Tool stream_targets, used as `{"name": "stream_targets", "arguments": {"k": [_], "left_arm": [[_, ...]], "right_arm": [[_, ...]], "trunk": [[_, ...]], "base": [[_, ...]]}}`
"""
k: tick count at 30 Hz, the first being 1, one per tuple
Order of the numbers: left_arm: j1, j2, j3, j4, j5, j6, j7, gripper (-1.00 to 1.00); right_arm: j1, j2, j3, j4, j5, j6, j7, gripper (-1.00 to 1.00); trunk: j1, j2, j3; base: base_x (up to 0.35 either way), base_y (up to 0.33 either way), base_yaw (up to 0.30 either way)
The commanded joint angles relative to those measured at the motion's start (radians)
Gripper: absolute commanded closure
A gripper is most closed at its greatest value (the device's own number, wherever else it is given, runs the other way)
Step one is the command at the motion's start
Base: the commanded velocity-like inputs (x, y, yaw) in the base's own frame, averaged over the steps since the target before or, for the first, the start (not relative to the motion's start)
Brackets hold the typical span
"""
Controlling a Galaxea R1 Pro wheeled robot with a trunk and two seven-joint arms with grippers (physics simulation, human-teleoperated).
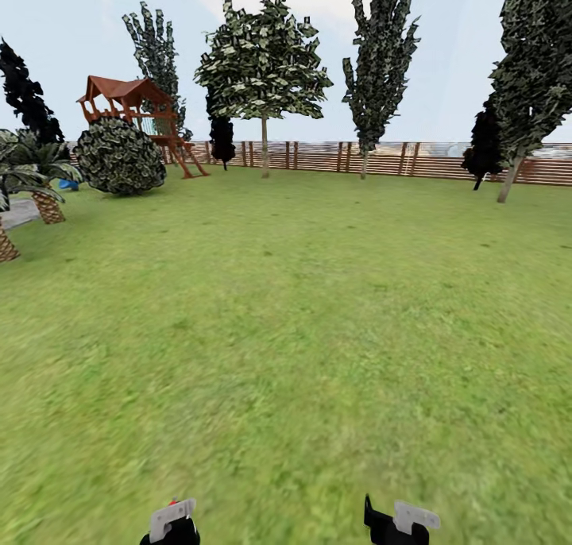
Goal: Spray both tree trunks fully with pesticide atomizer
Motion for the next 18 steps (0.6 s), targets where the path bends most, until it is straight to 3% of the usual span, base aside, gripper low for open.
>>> {"name": "stream_targets", "arguments": {"k": [1,18], "left_arm": [[-0.001,0.001,-0.008,-0.001,0.004,-0.005,0.01,1.0],[-0.001,0.001,-0.008,-0.001,0.004,-0.005,0.01,1.0]], "right_arm": [[-0.001,-0.001,0.008,0.0,-0.01,-0.006,-0.006,-1.0],[-0.001,-0.001,0.008,0.0,-0.011,-0.005,-0.006,-1.0]], "trunk": [[0.001,-0.002,-0.002],[0.001,-0.002,-0.002]], "base": [[0.339,0.0,0.0],[0.339,0.0,0.0]]}}
